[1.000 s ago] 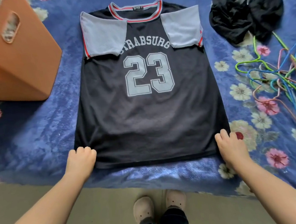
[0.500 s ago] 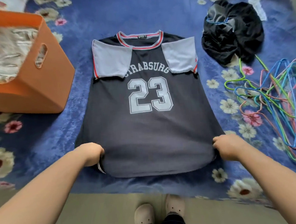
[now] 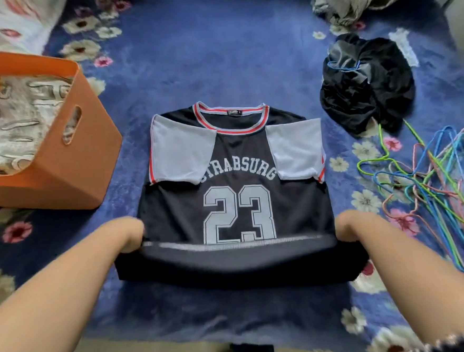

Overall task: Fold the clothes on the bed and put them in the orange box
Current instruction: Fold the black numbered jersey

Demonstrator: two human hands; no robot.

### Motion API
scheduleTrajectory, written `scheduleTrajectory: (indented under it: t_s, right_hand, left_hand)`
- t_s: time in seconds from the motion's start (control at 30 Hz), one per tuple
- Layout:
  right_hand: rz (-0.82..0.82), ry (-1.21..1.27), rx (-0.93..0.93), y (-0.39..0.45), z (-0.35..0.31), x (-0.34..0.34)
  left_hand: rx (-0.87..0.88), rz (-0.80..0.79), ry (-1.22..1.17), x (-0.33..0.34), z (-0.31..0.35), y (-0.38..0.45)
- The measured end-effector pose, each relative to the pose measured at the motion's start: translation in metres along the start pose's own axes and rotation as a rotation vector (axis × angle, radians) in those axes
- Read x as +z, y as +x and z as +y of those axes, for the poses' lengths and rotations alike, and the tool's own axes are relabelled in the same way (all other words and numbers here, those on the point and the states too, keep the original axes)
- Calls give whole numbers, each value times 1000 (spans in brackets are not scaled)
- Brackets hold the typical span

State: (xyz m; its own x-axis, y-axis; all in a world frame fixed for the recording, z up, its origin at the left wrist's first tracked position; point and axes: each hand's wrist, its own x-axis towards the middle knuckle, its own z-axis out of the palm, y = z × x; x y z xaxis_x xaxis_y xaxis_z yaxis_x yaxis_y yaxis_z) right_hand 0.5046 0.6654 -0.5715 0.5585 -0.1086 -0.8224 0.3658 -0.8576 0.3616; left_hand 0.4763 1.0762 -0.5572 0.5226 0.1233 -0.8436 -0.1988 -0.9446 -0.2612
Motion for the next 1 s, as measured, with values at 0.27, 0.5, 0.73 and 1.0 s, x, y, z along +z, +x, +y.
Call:
scheduleTrajectory:
  t_s: [0.27, 0.5, 0.73, 1.0]
  right_hand:
    - [531, 209, 201, 60, 64, -108]
    - [615, 202, 197, 109, 112, -150]
    - [624, 117, 241, 158, 125, -182]
    - [721, 205, 229, 218, 120, -209]
  left_hand:
    - [-259, 594, -270, -125, -14, 58]
    - [-330, 665, -255, -187, -32, 103]
    - [-304, 568, -68, -235, -47, 156]
    - [-300, 518, -76, -253, -56, 214]
